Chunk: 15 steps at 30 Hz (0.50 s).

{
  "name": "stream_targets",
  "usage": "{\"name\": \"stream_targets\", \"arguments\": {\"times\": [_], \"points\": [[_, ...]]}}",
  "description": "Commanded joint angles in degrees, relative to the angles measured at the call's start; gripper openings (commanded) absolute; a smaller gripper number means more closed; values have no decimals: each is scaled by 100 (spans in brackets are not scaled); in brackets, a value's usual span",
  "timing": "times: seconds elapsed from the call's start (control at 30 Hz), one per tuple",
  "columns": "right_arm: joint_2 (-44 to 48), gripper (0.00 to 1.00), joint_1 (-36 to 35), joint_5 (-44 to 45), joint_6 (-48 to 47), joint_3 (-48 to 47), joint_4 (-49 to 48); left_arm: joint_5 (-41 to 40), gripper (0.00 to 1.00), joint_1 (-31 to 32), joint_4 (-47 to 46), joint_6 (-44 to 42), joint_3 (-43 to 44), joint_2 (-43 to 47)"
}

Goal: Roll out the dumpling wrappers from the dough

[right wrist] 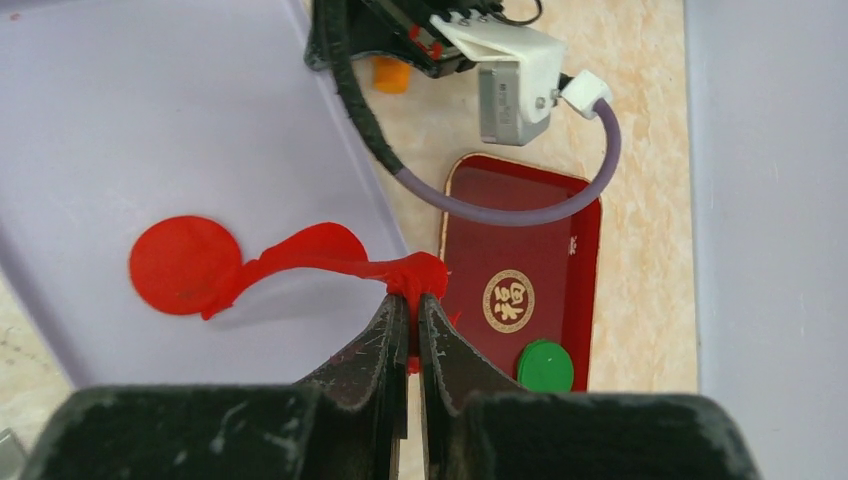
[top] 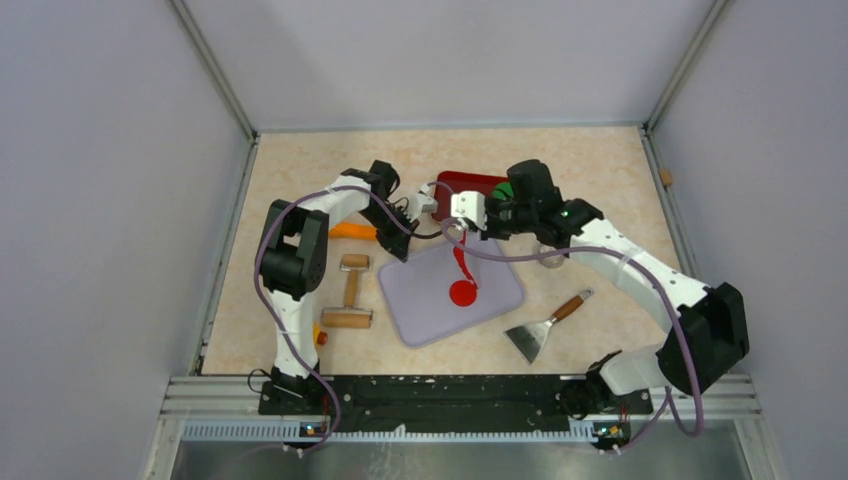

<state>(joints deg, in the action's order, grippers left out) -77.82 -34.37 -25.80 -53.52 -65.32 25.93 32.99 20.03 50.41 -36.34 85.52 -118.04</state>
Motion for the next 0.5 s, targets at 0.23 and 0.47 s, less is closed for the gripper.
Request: {"name": "stream_targets", "arguments": {"times": [0.23, 0.47], "points": [[-336, 6, 302, 23, 16, -1016, -733, 266, 1, 1, 13, 124, 190, -11], [-325, 6, 312, -30, 122, -1345, -656, 290, 1, 0, 4, 132, 193, -30]]}}
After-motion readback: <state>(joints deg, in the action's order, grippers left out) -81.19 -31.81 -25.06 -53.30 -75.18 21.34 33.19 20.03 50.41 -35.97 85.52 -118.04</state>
